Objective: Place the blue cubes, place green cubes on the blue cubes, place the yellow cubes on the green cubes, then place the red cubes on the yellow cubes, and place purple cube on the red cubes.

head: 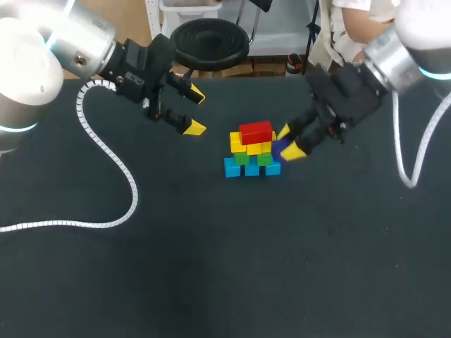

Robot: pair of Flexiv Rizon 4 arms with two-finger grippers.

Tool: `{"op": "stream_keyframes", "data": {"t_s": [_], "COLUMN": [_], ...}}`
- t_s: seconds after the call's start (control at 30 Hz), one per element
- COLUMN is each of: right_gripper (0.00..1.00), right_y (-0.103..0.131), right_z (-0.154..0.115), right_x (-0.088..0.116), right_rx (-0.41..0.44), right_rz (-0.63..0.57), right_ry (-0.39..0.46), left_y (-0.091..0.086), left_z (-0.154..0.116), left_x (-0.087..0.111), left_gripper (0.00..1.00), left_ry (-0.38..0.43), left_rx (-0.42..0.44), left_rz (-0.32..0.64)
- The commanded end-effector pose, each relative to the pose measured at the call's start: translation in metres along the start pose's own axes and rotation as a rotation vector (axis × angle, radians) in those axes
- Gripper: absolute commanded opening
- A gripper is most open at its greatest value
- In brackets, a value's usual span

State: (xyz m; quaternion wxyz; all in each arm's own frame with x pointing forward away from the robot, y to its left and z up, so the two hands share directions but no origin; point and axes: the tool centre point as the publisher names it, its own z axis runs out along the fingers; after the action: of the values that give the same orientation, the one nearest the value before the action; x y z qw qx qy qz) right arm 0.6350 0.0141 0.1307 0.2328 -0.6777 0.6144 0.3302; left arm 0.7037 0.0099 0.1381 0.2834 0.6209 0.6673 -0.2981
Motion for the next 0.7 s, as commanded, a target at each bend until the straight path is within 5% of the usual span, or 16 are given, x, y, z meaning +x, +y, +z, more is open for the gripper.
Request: {"op": "stream_keyframes", "data": {"t_s": [0.03, 0.7], "right_gripper": [0.0, 0.0], "right_y": [-0.013, -0.035], "right_z": [-0.005, 0.018], "right_x": [-0.015, -0.015], "right_rx": [0.004, 0.089], "right_rz": [-0.011, 0.008], "right_ry": [0.032, 0.039], "left_y": [0.0, 0.0], "left_z": [0.0, 0.0], "left_x": [0.001, 0.001], "left_gripper": [1.0, 1.0], "left_ry": [-0.002, -0.002], "left_rx": [-0.001, -0.001], "left_rz": [0.002, 0.002]}}
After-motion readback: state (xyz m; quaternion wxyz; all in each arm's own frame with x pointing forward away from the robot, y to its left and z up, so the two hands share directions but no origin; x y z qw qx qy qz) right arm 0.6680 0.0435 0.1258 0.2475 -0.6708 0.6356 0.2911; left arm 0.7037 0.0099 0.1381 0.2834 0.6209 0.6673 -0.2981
